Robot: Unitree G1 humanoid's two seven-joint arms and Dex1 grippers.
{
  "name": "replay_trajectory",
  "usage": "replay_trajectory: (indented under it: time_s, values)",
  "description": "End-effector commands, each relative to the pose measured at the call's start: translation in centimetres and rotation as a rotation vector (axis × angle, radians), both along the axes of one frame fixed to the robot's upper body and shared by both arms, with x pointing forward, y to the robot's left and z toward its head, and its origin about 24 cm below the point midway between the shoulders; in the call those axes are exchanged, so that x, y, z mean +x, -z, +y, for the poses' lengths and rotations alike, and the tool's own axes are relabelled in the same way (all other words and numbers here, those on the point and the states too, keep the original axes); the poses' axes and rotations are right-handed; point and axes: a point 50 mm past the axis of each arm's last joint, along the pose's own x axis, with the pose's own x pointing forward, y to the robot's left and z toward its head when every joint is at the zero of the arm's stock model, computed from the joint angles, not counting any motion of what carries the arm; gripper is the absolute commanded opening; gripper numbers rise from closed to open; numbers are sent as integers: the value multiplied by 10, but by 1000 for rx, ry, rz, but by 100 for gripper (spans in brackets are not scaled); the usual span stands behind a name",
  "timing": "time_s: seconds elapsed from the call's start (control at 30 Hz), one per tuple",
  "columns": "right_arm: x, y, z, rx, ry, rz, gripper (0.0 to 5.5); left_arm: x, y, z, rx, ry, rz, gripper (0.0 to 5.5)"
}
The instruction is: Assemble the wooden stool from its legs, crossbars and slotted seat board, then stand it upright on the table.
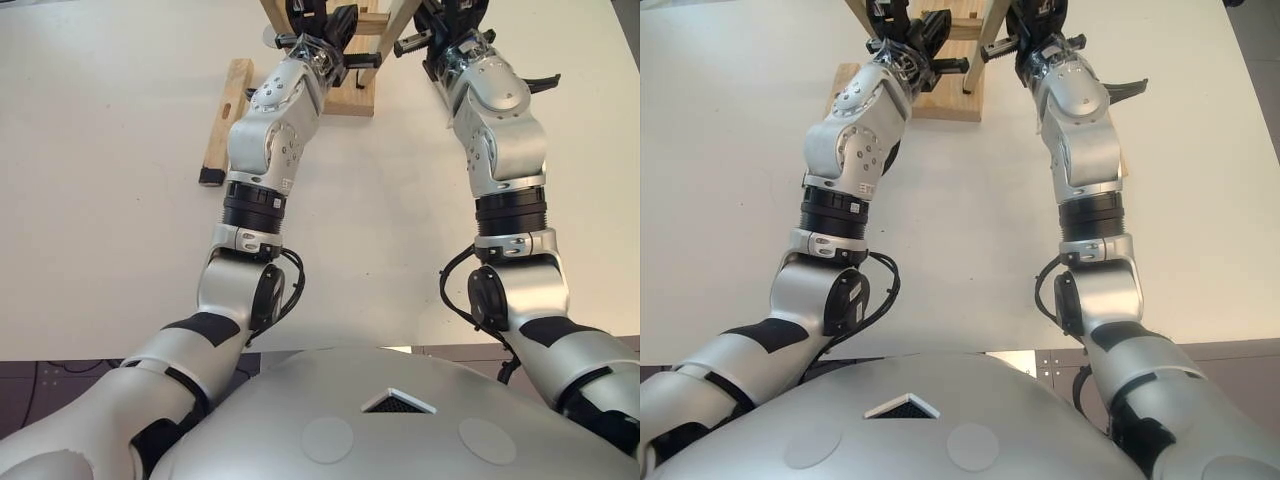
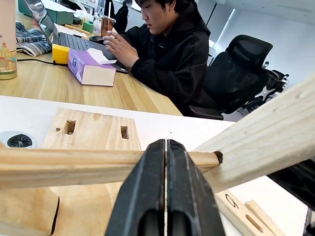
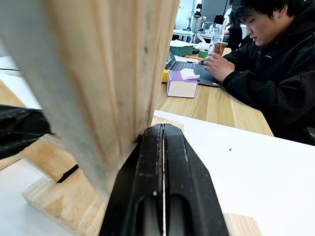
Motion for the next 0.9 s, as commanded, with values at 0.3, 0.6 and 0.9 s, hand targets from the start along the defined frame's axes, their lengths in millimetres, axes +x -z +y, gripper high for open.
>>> replay_trajectory:
  time_s: [0.3, 0.6, 0.9]
  values:
    - [10, 1, -54, -11, 320, 5, 1, -31, -83, 209, -133, -802, -338, 0]
    - [1, -19, 46, -157, -87, -116, 1, 2, -25, 26, -27, 214, -13, 0]
    - [-36, 12, 75, -430, -430, -37, 1, -48, -34, -15, 40, 562, -79, 0]
